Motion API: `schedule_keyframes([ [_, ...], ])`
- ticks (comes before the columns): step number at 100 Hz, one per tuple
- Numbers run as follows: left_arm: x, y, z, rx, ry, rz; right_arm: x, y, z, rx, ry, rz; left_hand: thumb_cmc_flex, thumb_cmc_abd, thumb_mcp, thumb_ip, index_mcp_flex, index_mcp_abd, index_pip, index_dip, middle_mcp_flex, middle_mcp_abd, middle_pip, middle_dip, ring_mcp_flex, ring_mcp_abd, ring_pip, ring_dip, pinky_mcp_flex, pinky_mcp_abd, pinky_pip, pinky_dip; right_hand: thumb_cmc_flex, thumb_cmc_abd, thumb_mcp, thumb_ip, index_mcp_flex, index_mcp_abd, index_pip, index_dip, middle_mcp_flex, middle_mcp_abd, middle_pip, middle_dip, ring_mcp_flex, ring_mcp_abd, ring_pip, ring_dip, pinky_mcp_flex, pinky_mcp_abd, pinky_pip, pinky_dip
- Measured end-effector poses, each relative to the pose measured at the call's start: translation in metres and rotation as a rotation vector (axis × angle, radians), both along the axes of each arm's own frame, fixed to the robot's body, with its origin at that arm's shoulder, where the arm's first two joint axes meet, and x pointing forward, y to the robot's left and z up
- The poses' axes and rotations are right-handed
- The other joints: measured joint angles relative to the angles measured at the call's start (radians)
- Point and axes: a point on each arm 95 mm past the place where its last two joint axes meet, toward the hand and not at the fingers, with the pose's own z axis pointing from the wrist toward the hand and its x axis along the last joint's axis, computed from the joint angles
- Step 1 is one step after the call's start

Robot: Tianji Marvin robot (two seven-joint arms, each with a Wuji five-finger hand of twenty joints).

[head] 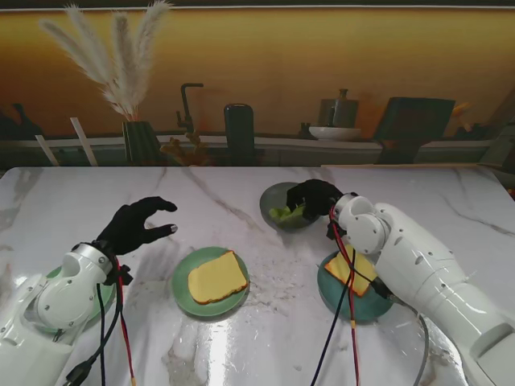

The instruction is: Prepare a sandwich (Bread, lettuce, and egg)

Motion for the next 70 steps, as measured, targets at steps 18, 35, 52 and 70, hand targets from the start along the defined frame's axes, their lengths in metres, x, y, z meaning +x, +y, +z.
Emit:
schedule_keyframes([
  [18,0.0,0.0,0.002,-0.001,-0.007,0.0,-0.004,0.001,0.008,0.05,-0.019,0.007,0.0,0.0,0.0,0.0,0.0,0.0,0.0,0.0,0.0,0.0,0.0,0.0,0.0,0.0,0.0,0.0,0.0,0.0,0.0,0.0,-0.01,-0.01,0.04,0.021,0.0,0.011,0.001,0.034,0.0,0.0,0.014,0.012,0.0,-0.001,0.022,0.059,0.0,0.0,0.018,0.001],
  [35,0.0,0.002,0.004,0.0,-0.018,0.005,-0.016,0.01,0.018,0.1,-0.068,0.048,0.0,0.0,0.0,0.0,0.0,0.0,0.0,0.0,0.0,0.0,0.0,0.0,0.0,0.0,0.0,0.0,0.0,0.0,0.0,0.0,-0.01,-0.01,0.042,0.021,0.0,0.011,0.001,0.04,0.0,0.0,0.015,0.012,0.0,-0.001,0.022,0.068,0.0,0.0,0.026,0.001],
  [52,0.001,0.005,0.007,0.0,-0.038,0.011,-0.04,0.025,0.022,0.16,-0.111,0.127,0.0,0.0,0.0,0.0,0.0,0.0,0.0,0.0,0.0,0.0,0.0,0.0,0.0,0.0,0.0,0.0,0.0,0.0,0.0,0.0,-0.01,-0.01,0.042,0.021,0.0,0.011,0.001,0.046,0.0,0.0,0.015,0.012,0.0,-0.001,0.022,0.069,0.0,0.0,0.026,0.001],
  [70,0.0,0.009,0.009,-0.004,-0.055,0.015,-0.065,0.045,0.014,0.228,-0.106,0.22,0.0,0.0,0.0,0.0,0.0,0.0,0.0,0.0,0.0,0.0,0.0,0.0,0.0,0.0,0.0,0.0,0.0,0.0,0.0,0.0,-0.01,-0.01,0.044,0.021,0.0,0.011,0.001,0.048,0.0,0.0,0.015,0.012,0.0,-0.002,0.023,0.071,0.0,0.0,0.026,0.001],
])
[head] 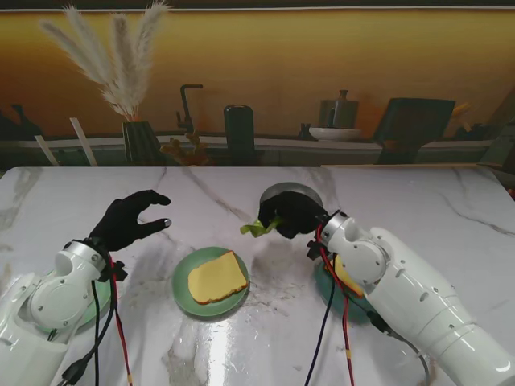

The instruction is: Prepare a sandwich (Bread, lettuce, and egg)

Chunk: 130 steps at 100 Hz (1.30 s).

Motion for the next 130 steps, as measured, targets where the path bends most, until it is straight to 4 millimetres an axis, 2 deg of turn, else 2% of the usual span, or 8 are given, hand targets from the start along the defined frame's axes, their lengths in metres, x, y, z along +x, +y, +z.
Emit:
schedule_keyframes([
  [27,-0.003,0.005,0.0,0.003,-0.014,0.006,-0.024,0.038,-0.022,0.068,0.053,0.128,0.0,0.0,0.0,0.0,0.0,0.0,0.0,0.0,0.0,0.0,0.0,0.0,0.0,0.0,0.0,0.0,0.0,0.0,0.0,0.0,0.0,0.0,0.008,0.0,0.0,0.0,0.0,0.0,0.0,0.0,0.005,0.0,0.0,0.0,0.001,0.01,-0.002,0.001,0.0,0.0],
  [68,-0.004,0.008,0.001,0.007,-0.022,0.011,-0.033,0.074,-0.047,0.111,0.138,0.233,0.0,0.0,0.0,0.0,0.0,0.0,0.0,0.0,0.0,0.0,0.0,0.0,0.0,0.0,0.0,0.0,0.0,0.0,0.0,0.0,0.0,0.0,0.01,0.0,0.0,0.0,0.008,0.002,-0.003,0.0,0.018,-0.001,0.0,-0.001,0.011,0.01,-0.025,0.001,0.0,-0.001],
  [103,-0.005,0.01,0.002,0.009,-0.023,0.014,-0.039,0.093,-0.05,0.128,0.118,0.277,0.0,0.0,0.0,0.0,0.0,0.0,0.0,0.0,0.0,0.0,0.0,0.0,0.0,0.0,0.0,0.0,0.0,0.0,0.0,0.0,0.0,0.0,0.01,0.0,-0.014,0.0,0.015,0.002,-0.033,-0.004,0.05,-0.02,-0.013,-0.011,0.021,-0.009,-0.049,0.001,-0.003,-0.001],
  [130,-0.006,0.012,0.001,0.014,-0.023,0.018,-0.028,0.11,-0.054,0.143,0.109,0.28,0.0,0.0,0.0,0.0,0.0,0.0,0.0,0.0,0.0,0.0,0.0,0.0,0.0,0.0,0.0,0.0,0.0,0.0,0.0,0.0,0.001,0.03,0.008,0.0,-0.043,0.0,0.027,0.002,-0.075,-0.013,0.084,-0.041,-0.053,-0.024,0.035,-0.048,-0.08,0.001,-0.029,-0.001],
])
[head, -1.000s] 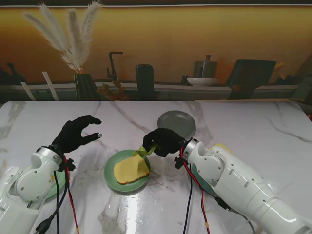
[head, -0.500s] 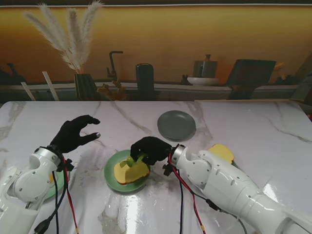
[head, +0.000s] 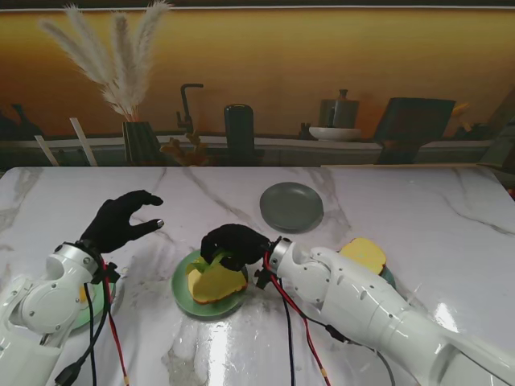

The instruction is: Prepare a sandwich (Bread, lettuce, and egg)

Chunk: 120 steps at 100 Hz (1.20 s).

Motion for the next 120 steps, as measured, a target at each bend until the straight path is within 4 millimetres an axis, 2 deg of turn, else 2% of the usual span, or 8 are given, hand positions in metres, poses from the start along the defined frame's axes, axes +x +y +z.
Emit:
schedule_keyframes([
  [32,0.0,0.001,-0.001,0.001,0.005,0.004,0.0,0.01,-0.007,0.011,0.02,0.033,0.0,0.0,0.0,0.0,0.0,0.0,0.0,0.0,0.0,0.0,0.0,0.0,0.0,0.0,0.0,0.0,0.0,0.0,0.0,0.0,0.001,0.077,-0.076,-0.001,-0.076,0.0,0.021,-0.032,-0.07,0.001,0.01,-0.026,-0.07,-0.003,-0.033,-0.091,-0.084,0.026,-0.078,0.037],
  [60,0.0,0.001,-0.002,0.003,0.011,0.008,0.0,0.006,-0.012,-0.008,0.046,0.058,-0.001,0.01,-0.003,0.0,0.022,0.0,0.0,0.0,0.0,0.0,0.0,0.0,0.0,0.0,0.0,0.0,0.0,0.0,-0.002,0.0,0.0,0.11,-0.105,0.002,-0.161,0.003,-0.079,-0.048,-0.171,0.016,-0.086,-0.061,-0.184,0.038,-0.188,-0.153,-0.209,0.053,-0.1,0.023],
  [72,0.0,0.001,-0.002,0.003,0.013,0.009,-0.001,0.003,-0.016,-0.036,0.07,0.079,-0.001,0.01,-0.003,0.0,0.022,0.0,0.0,0.0,0.0,0.0,0.0,0.0,0.0,0.0,0.0,0.0,0.0,0.0,-0.003,0.0,-0.042,0.143,-0.15,0.087,-0.183,0.029,-0.156,-0.048,-0.21,0.017,-0.111,-0.091,-0.21,0.041,-0.25,-0.181,-0.261,0.081,-0.102,0.003],
  [81,0.001,0.001,-0.002,0.004,0.013,0.007,-0.002,-0.001,-0.018,-0.051,0.079,0.089,-0.001,0.01,-0.003,0.0,0.022,0.0,0.0,0.0,0.0,0.0,0.0,0.0,0.0,0.0,0.0,0.0,0.0,0.0,-0.004,0.0,-0.073,0.223,-0.221,0.184,-0.228,0.036,-0.245,-0.079,-0.27,0.017,-0.164,-0.165,-0.262,0.041,-0.342,-0.239,-0.337,0.117,-0.125,-0.024],
  [83,0.001,0.001,-0.002,0.004,0.013,0.007,-0.002,-0.001,-0.018,-0.054,0.079,0.091,-0.001,0.01,-0.003,0.0,0.022,0.0,0.0,0.0,0.0,0.0,0.0,0.0,0.0,0.0,0.0,0.0,0.0,0.0,-0.006,0.0,-0.077,0.232,-0.228,0.189,-0.236,0.036,-0.258,-0.086,-0.278,0.017,-0.164,-0.167,-0.266,0.041,-0.361,-0.242,-0.349,0.122,-0.127,-0.025],
  [93,0.001,0.0,-0.002,0.003,0.015,0.006,-0.003,-0.006,-0.017,-0.076,0.076,0.101,-0.001,0.01,-0.003,0.0,0.022,0.0,0.0,0.0,0.0,0.0,0.0,0.0,0.0,0.0,0.0,0.0,0.0,0.0,-0.01,0.0,-0.105,0.315,-0.301,0.299,-0.266,0.036,-0.337,-0.126,-0.331,0.018,-0.228,-0.24,-0.318,0.039,-0.438,-0.379,-0.439,0.146,-0.14,-0.028],
  [102,0.001,0.0,-0.002,0.003,0.015,0.005,-0.003,-0.01,-0.017,-0.093,0.076,0.101,-0.001,0.01,-0.003,0.0,0.022,0.0,0.0,0.0,0.0,0.0,0.0,0.0,0.0,0.0,0.0,0.0,0.0,0.0,-0.01,0.0,-0.118,0.321,-0.312,0.313,-0.284,0.036,-0.4,-0.165,-0.357,0.019,-0.282,-0.28,-0.358,0.039,-0.517,-0.456,-0.52,0.168,-0.167,-0.03],
  [120,0.001,-0.001,-0.002,0.003,0.016,0.003,-0.004,-0.015,-0.015,-0.141,0.061,0.113,-0.001,0.01,-0.003,0.0,0.037,0.0,0.0,0.0,0.0,0.0,0.0,0.0,0.0,0.0,0.0,0.0,0.0,0.0,-0.01,0.0,-0.135,0.333,-0.313,0.313,-0.297,0.036,-0.507,-0.235,-0.404,0.042,-0.417,-0.429,-0.426,0.044,-0.715,-0.627,-0.673,0.206,-0.295,-0.152],
])
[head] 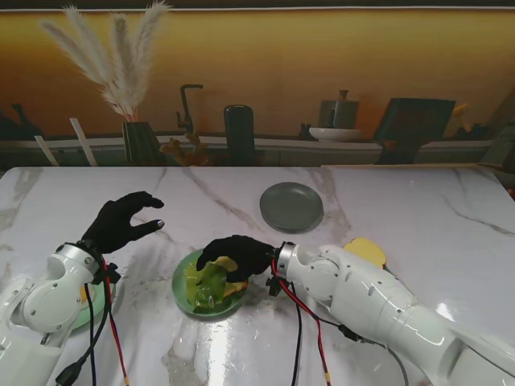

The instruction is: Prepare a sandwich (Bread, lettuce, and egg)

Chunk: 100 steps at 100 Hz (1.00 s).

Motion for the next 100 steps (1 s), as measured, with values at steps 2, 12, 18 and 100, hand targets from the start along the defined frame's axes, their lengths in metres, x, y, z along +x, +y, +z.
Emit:
schedule_keyframes([
  [2,0.0,0.0,0.0,0.0,0.0,0.0,0.0,-0.001,0.0,-0.003,0.0,0.0,0.0,0.0,0.0,0.0,0.0,0.0,0.0,0.0,0.0,0.0,0.0,0.0,0.0,0.0,0.0,0.0,0.0,0.0,0.0,0.0,0.0,0.0,0.0,0.0,0.0,0.0,-0.005,-0.006,0.0,0.001,-0.013,-0.016,0.0,0.002,-0.005,-0.014,-0.008,0.001,-0.01,-0.015],
  [12,0.0,0.0,0.0,0.0,0.001,0.0,0.002,-0.003,0.0,-0.012,0.007,-0.007,0.0,0.0,0.0,0.0,0.0,0.0,0.0,0.0,0.0,0.0,0.0,0.0,0.0,0.0,0.0,0.0,0.0,0.0,0.0,0.0,0.0,0.002,0.0,0.0,0.0,0.001,-0.031,-0.025,-0.012,0.012,-0.075,-0.097,-0.023,0.008,-0.084,-0.085,-0.062,0.001,-0.045,-0.08],
  [18,0.0,0.0,0.0,0.001,0.001,-0.001,0.003,-0.005,0.0,-0.018,0.009,-0.011,-0.003,0.015,-0.008,0.0,0.0,0.0,0.0,0.0,0.0,0.0,0.0,0.0,0.0,0.0,0.0,0.0,0.0,0.0,0.0,0.0,0.0,0.002,0.0,0.0,0.0,0.002,-0.043,-0.033,-0.012,0.013,-0.093,-0.119,-0.036,0.01,-0.12,-0.103,-0.082,0.001,-0.062,-0.105],
  [100,0.001,-0.002,-0.001,-0.006,0.0,-0.003,0.016,-0.063,0.04,-0.141,-0.143,-0.171,-0.003,0.024,-0.008,0.0,0.0,0.0,0.0,0.007,0.0,0.0,0.0,0.0,0.0,0.0,0.0,0.0,0.0,0.0,0.0,0.0,-0.012,0.027,-0.046,-0.005,0.001,0.015,-0.08,-0.061,-0.045,0.026,-0.123,-0.17,-0.073,0.013,-0.138,-0.137,-0.134,0.001,-0.127,-0.199],
])
